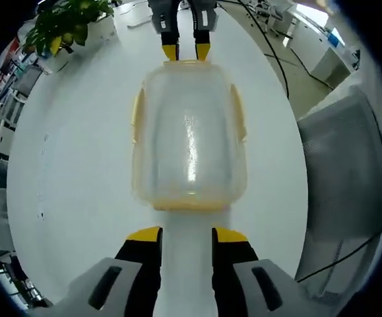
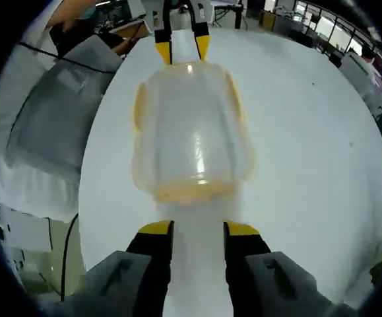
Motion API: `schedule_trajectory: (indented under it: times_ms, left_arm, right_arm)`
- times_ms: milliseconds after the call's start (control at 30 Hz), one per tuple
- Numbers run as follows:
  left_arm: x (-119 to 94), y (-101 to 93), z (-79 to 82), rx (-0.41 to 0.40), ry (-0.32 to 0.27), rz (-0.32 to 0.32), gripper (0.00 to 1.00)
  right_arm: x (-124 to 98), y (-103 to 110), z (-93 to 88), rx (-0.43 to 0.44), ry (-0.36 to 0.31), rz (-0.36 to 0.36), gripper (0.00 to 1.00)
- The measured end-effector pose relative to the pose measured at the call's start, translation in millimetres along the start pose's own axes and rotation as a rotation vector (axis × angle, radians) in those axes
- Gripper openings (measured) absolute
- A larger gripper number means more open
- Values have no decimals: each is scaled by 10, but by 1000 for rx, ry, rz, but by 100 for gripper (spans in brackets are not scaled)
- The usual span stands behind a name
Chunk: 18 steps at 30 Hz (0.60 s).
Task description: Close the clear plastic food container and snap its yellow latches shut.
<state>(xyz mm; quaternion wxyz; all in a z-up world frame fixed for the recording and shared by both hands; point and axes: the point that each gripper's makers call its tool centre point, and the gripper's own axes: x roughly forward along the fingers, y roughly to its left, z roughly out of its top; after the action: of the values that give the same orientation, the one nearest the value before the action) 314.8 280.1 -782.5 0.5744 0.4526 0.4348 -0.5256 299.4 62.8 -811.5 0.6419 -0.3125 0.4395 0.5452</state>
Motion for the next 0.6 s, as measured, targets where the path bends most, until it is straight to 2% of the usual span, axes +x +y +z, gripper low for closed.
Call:
schedule_trajectory:
  times_ms: [33,67,167,200,233,267,300,333,367,400,467,500,567,600]
  left_arm:
    - [-22,-5,-37,-36,-2,-9,24]
    - [-35,-2,-54,-48,-8,-13,25]
    - [-71,-53,-90,-145,-28,-49,26]
    - [-74,-105,-78,-206,-42,-86,26]
    - [-96,-219,-78,-330,-45,-172,27]
    - [-111,-246,-80,-416,-48,-207,29]
    - [-118,-235,-113,-494,-39,-215,31]
    - [-135,-196,-208,-558,-4,-208,35]
    - [-145,-169,-250,-569,2,-197,38]
    - [-154,-97,-310,-585,10,-157,41]
    - [-184,-109,-346,-615,19,-162,43]
    - [-198,-148,-332,-659,14,-188,42]
    - [-241,-272,-184,-799,-53,-303,43]
    - [-285,-345,-84,-896,-89,-379,43]
  right_arm:
    - [-17,-3,-20,21,1,0,45]
    - [-32,-9,-35,17,6,-2,45]
    - [-93,-48,-78,4,24,-29,32]
    - [-114,-65,-76,26,24,-41,31]
    - [-145,-69,-63,67,17,-53,32]
    - [-169,-54,-47,91,6,-54,36]
    - [-192,-45,-20,108,-13,-54,40]
    - [-226,-26,18,126,-46,-56,43]
    - [-252,-10,22,133,-55,-54,45]
    - [-286,7,1,150,-51,-53,44]
    - [-326,23,-48,178,-37,-57,38]
    - [-338,20,-79,203,-27,-62,35]
    - [-367,12,-155,289,-5,-73,32]
    - [-390,-9,-178,346,-8,-84,33]
